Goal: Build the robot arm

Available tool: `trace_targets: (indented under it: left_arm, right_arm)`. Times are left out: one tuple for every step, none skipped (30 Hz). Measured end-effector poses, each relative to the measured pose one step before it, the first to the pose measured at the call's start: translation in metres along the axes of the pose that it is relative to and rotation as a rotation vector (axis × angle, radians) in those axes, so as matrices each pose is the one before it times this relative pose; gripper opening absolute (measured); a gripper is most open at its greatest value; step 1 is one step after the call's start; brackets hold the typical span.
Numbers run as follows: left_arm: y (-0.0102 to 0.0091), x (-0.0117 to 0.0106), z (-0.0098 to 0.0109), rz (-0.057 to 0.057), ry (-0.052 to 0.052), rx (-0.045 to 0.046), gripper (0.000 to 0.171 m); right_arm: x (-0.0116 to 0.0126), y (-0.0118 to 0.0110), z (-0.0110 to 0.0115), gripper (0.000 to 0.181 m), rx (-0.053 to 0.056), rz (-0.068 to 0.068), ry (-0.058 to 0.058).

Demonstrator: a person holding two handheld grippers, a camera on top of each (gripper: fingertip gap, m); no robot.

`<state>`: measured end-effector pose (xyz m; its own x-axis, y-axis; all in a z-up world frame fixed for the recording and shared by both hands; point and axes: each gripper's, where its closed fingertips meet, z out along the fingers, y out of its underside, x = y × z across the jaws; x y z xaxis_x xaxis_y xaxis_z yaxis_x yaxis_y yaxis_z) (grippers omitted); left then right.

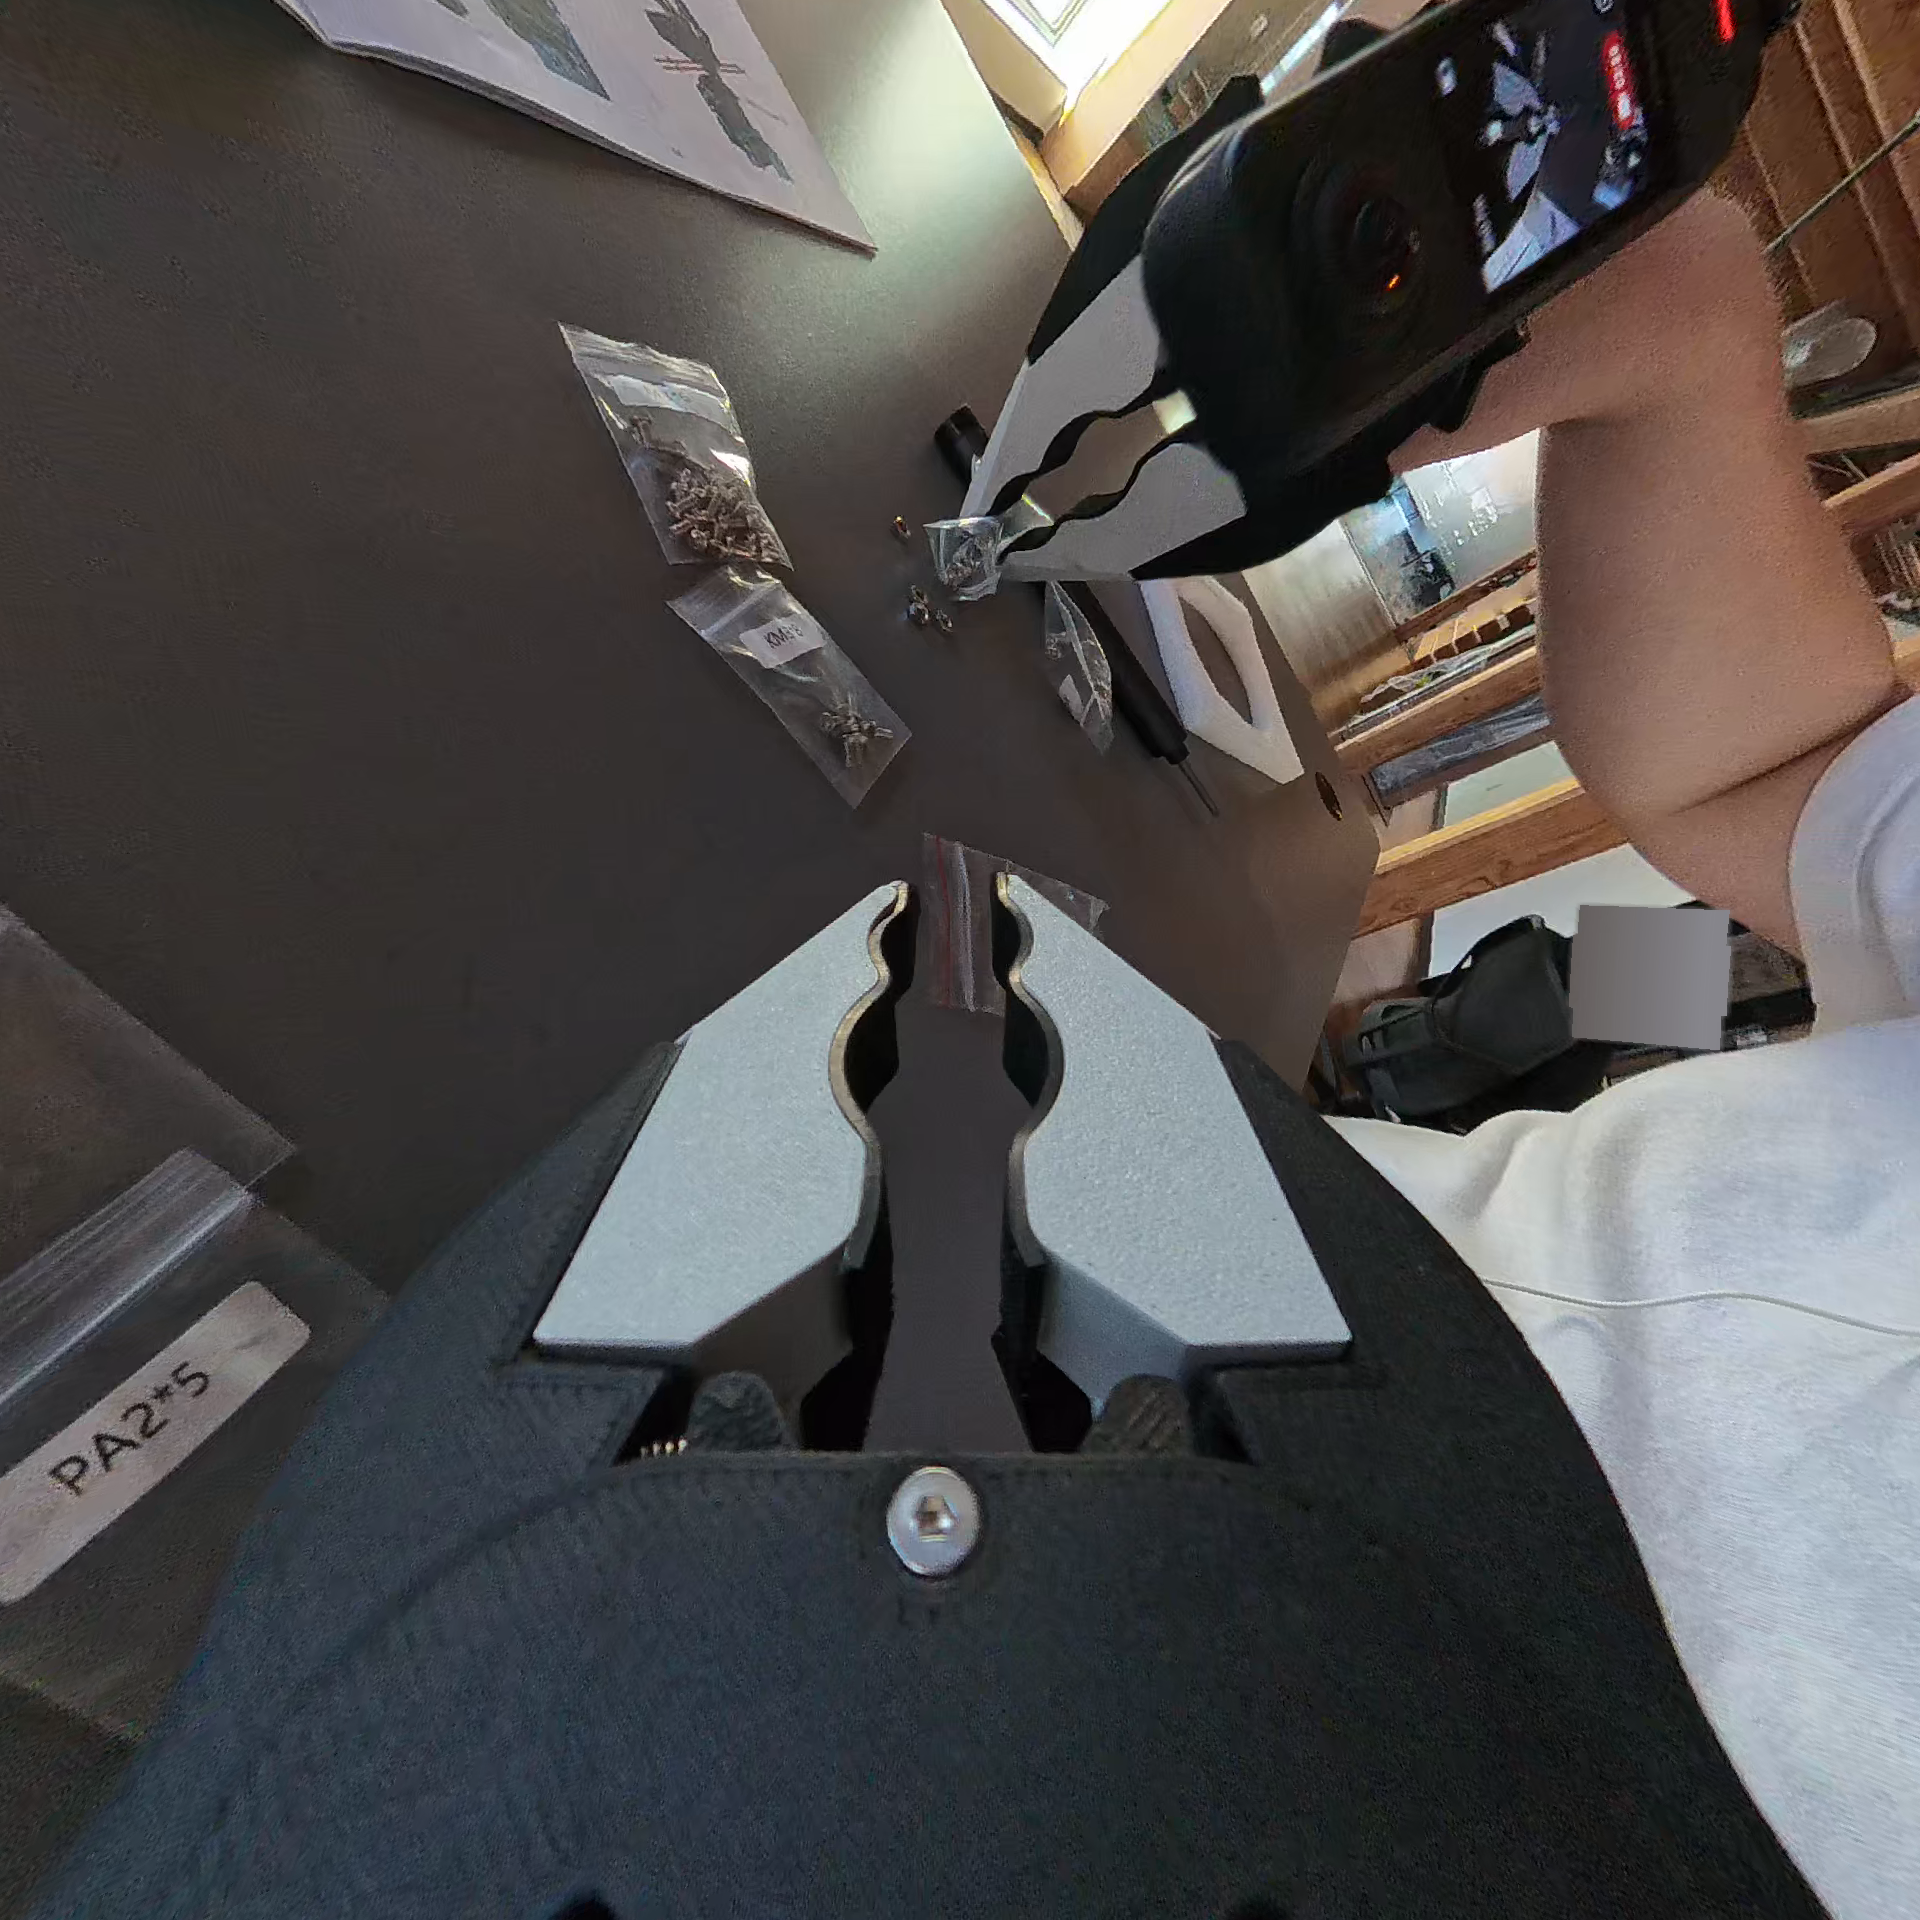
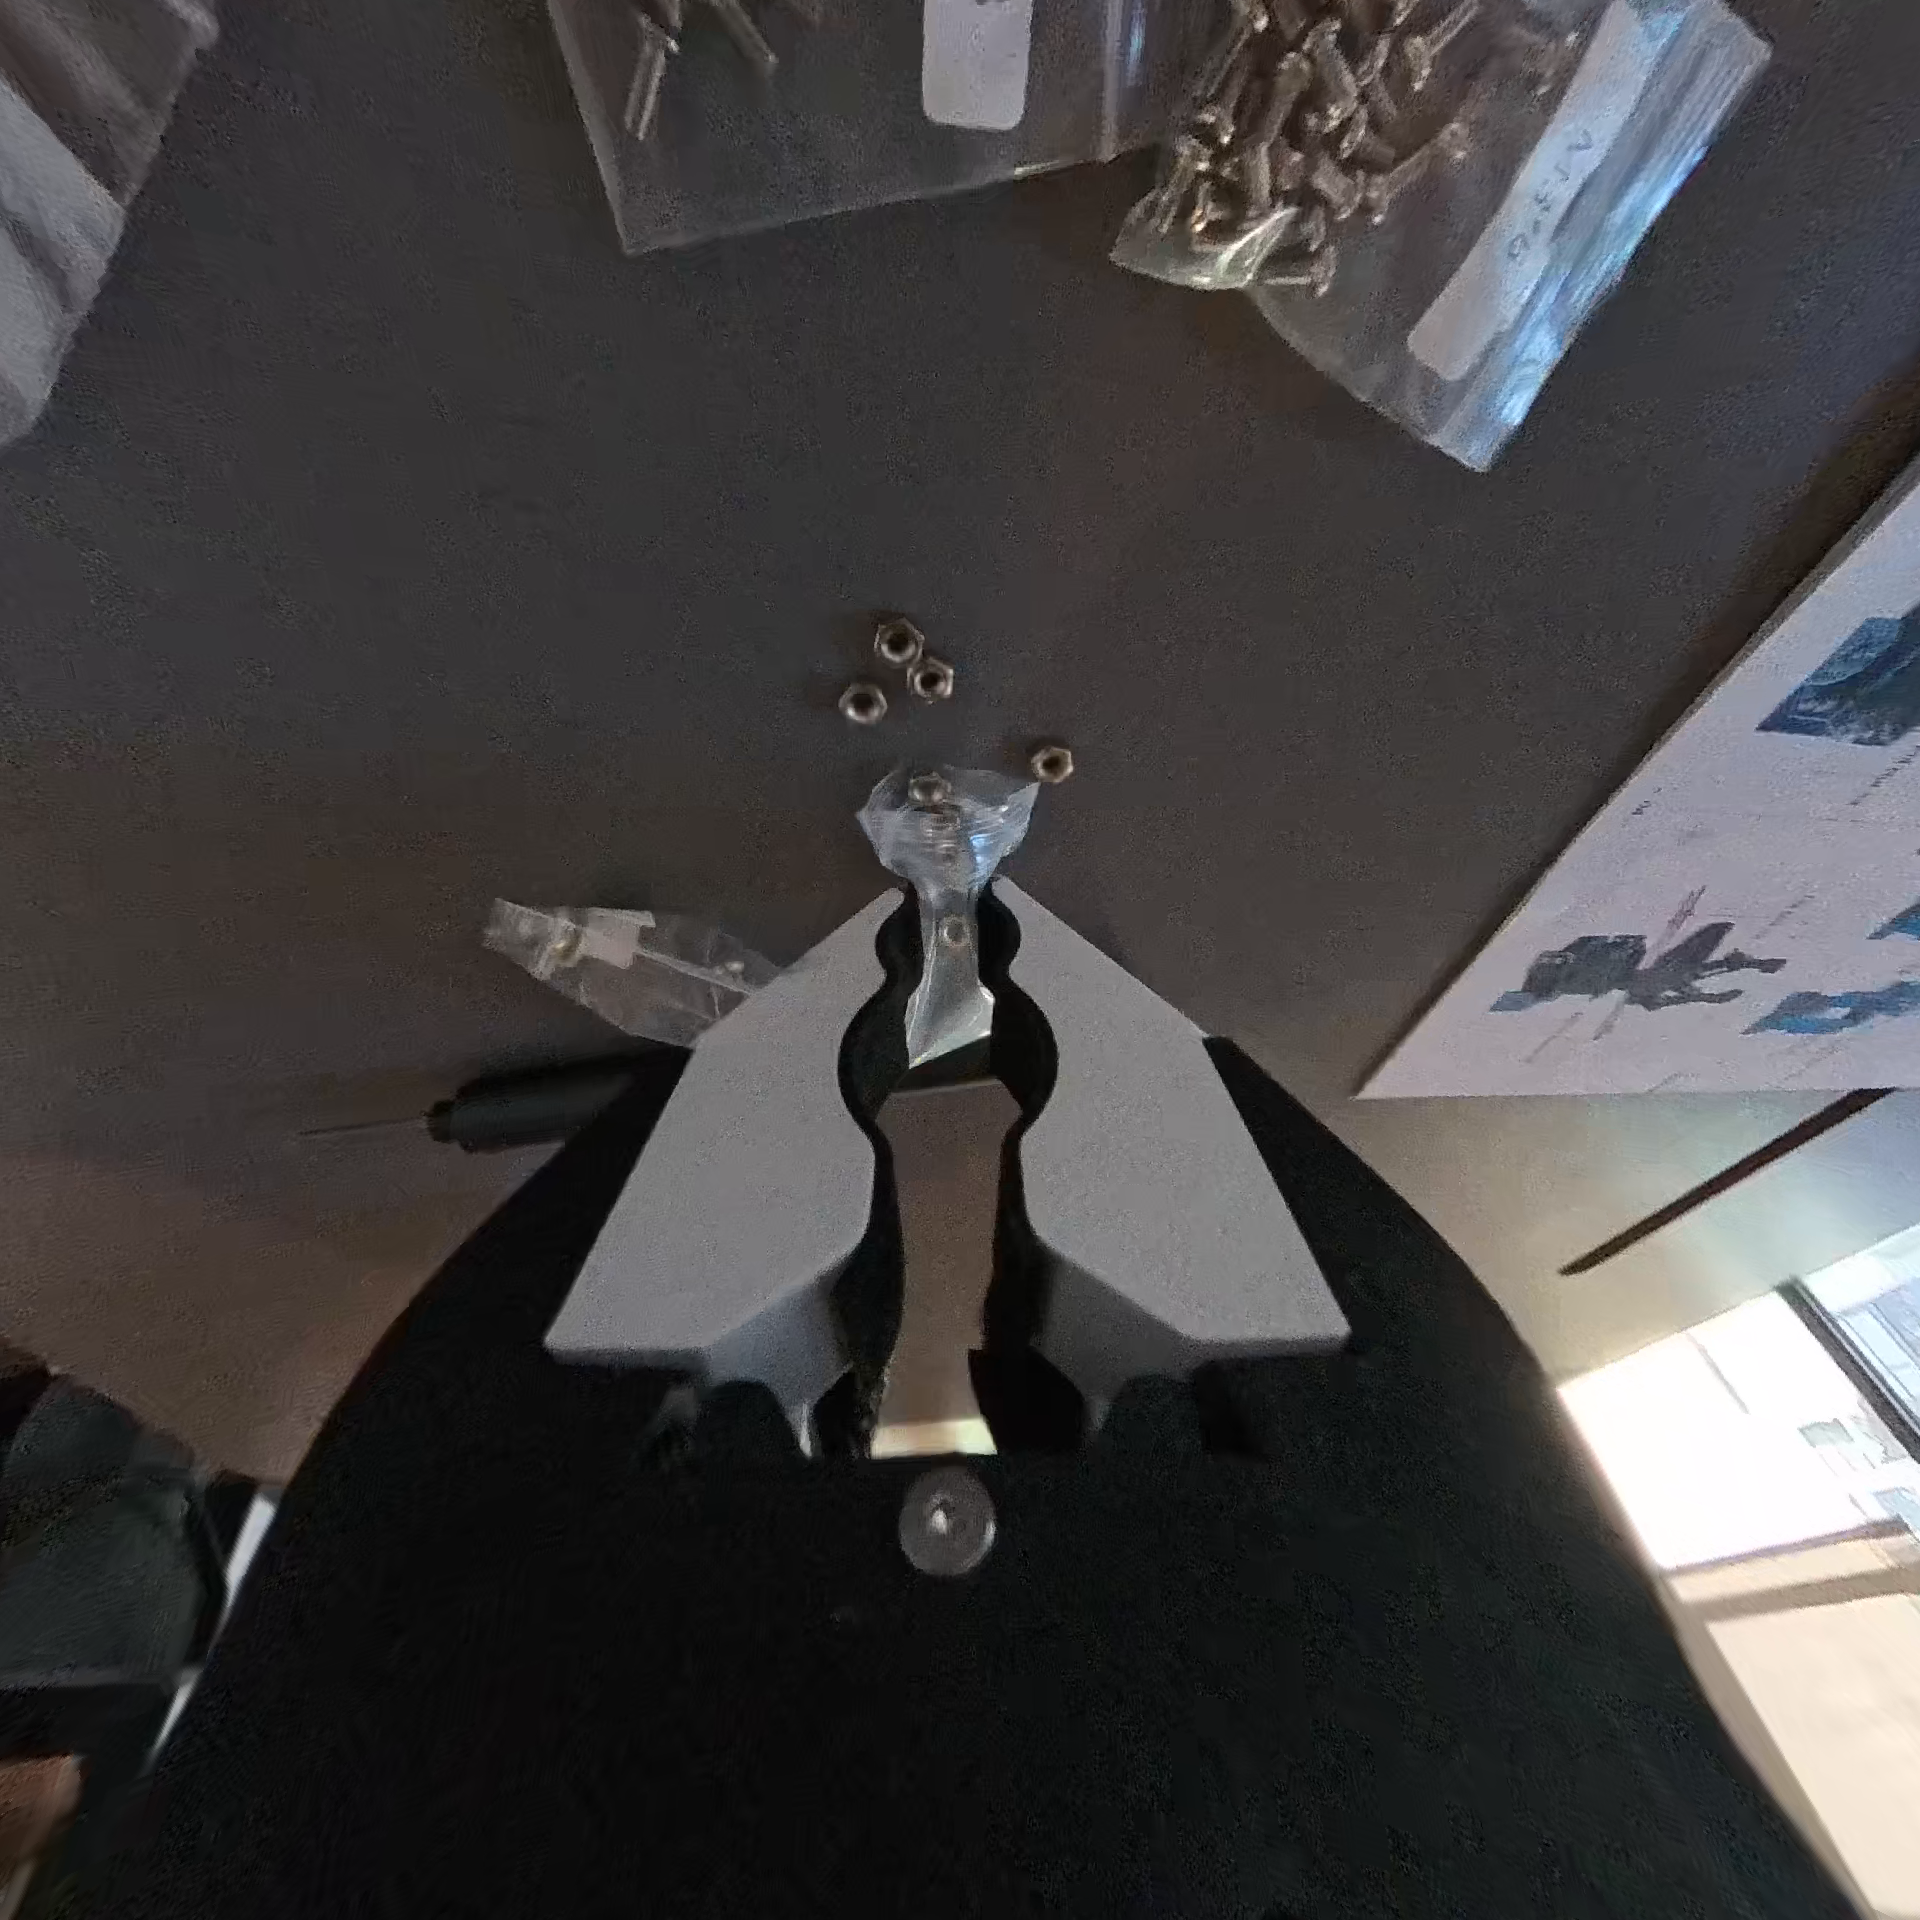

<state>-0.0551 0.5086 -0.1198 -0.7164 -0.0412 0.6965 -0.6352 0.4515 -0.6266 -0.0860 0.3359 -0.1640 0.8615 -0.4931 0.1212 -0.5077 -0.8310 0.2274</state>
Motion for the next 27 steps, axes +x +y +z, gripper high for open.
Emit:
trace_targets:
  left_arm:
    - [-0.00007, -0.00081, -0.001, -0.0008, -0.0033, 0.00178, 0.013]
    - [-0.00006, -0.00089, -0.00093, -0.0012, -0.0031, 0.00134, 0.013]
    - [-0.00028, -0.00064, -0.00075, -0.002, -0.0012, 0.00186, 0.013]
    - [-0.00048, -0.00023, -0.00059, -0.0015, -0.0006, 0.00219, 0.013]
    - [-0.0005, 0.00001, -0.00034, 0.0004, -0.0011, 0.00105, 0.013]
    - [-0.00052, 0.00039, -0.00021, 0.0024, -0.001, -0.00017, 0.013]
    - [-0.00069, 0.0009, 0.00005, 0.0038, -0.0004, -0.00065, 0.013]
    - [-0.00075, 0.00101, 0.00014, 0.0046, -0.0007, -0.00132, 0.013]
    - [-0.00086, 0.00132, 0.00017, 0.005, -0.0008, -0.0014, 0.013]
    - [-0.00102, 0.0014, 0.00011, 0.0053, -0.0005, -0.00048, 0.013]
    - [-0.00115, 0.00154, -0.00004, 0.0054, -0.0014, -0.00018, 0.013]
    - [-0.00108, 0.00137, 0.00012, 0.0052, -0.0022, -0.00095, 0.013]
    - [-0.00076, 0.00147, 0.00013, 0.0051, -0.0021, -0.00201, 0.013]
    - [-0.00049, 0.00169, 0.00036, 0.0049, -0.0022, -0.00363, 0.013]
    - [-0.00018, 0.00176, 0.00036, 0.0052, -0.0027, -0.00546, 0.013]
    - [-0.00032, 0.00203, 0.00025, 0.0062, -0.0032, -0.00556, 0.013]
    - [-0.00051, 0.00221, 0.00003, 0.0069, -0.0039, -0.00389, 0.013]
    - [-0.00066, 0.00212, -0.00006, 0.0068, -0.0045, -0.00236, 0.013]
    - [-0.00059, 0.00234, 0.0, 0.0063, -0.0042, -0.00215, 0.013]
    - [-0.00036, 0.00245, 0.0, 0.0058, -0.0027, -0.00303, 0.013]
    - [-0.00002, 0.00268, 0.00019, 0.0055, -0.0015, -0.00449, 0.013]
    - [0.00026, 0.00289, -0.00012, 0.0061, -0.0011, -0.00524, 0.013]
    - [0.00016, 0.00271, -0.00055, 0.0074, -0.0025, -0.00391, 0.013]
    - [0.0001, 0.00221, -0.00104, 0.0078, -0.0051, -0.00164, 0.013]
    - [0.00006, 0.00158, -0.00152, 0.0062, -0.0055, -0.00034, 0.013]
    - [0.00014, 0.00121, -0.00223, 0.0035, -0.0039, 0.00057, 0.013]
    - [-0.00008, 0.00025, -0.00312, 0.0007, -0.0042, 0.00283, 0.013]
  right_arm:
    - [-0.0024, -0.00386, -0.00086, 0.008, 0.0469, 0.0228, -0.0201]
    - [-0.00332, -0.00351, -0.001, 0.008, 0.0448, 0.0194, -0.0217]
    - [-0.00188, -0.00187, -0.00094, 0.008, 0.0371, 0.0158, -0.0103]
    - [-0.00029, -0.00057, -0.00094, 0.009, 0.0301, 0.018, -0.0002]
    - [-0.00027, -0.00044, -0.00139, 0.009, 0.031, 0.0186, 0.0006]
    - [-0.001, -0.00166, -0.00222, 0.009, 0.0404, 0.0186, -0.0027]
    - [-0.00169, -0.00381, -0.00374, 0.009, 0.0558, 0.0211, -0.0055]
    - [-0.00223, -0.00526, -0.00474, 0.009, 0.0669, 0.0238, -0.0076]
    - [-0.00208, -0.0058, -0.00567, 0.009, 0.0735, 0.0241, -0.0047]
    - [-0.00125, -0.00615, -0.0059, 0.009, 0.0797, 0.0224, 0.0002]
    - [-0.00013, -0.00601, -0.00538, 0.009, 0.0833, 0.0221, 0.006]
    - [-0.00028, -0.00511, -0.00419, 0.009, 0.0817, 0.0208, 0.004]
    - [-0.00105, -0.00385, -0.00317, 0.009, 0.0745, 0.0231, -0.0013]
    - [-0.00094, -0.00361, -0.00255, 0.009, 0.0701, 0.0267, 0.001]
    - [-0.00173, -0.00355, -0.00259, 0.01, 0.0648, 0.0279, 0.002]
    - [-0.00389, -0.00426, -0.0032, 0.01, 0.0611, 0.025, -0.0024]
    - [-0.00512, -0.00632, -0.00367, 0.01, 0.0654, 0.0134, -0.0013]
    - [-0.00487, -0.00531, -0.00301, 0.01, 0.0617, 0.0014, -0.0005]
    - [-0.00071, -0.00153, -0.00139, 0.01, 0.0372, 0.0012, 0.013]
    - [0.00359, 0.00311, -0.00049, 0.01, 0.0115, 0.0114, 0.0262]
    - [0.00078, 0.00288, -0.00003, 0.01, 0.0048, 0.0302, 0.008]
    - [-0.0051, -0.00222, -0.00025, 0.011, 0.0192, 0.017, -0.0162]
    - [-0.0035, -0.00549, 0.00015, 0.011, 0.0378, -0.0114, 0.0014]
    - [-0.00116, -0.00483, 0.00054, 0.011, 0.0258, 0.0005, 0.0131]
    - [-0.00544, -0.00511, 0.00218, 0.011, 0.0155, 0.0203, -0.0123]
    - [-0.01088, -0.00783, 0.00474, 0.011, 0.0196, 0.0114, -0.0287]
    - [-0.01214, -0.0067, 0.00842, 0.011, 0.0046, -0.0068, -0.0166]
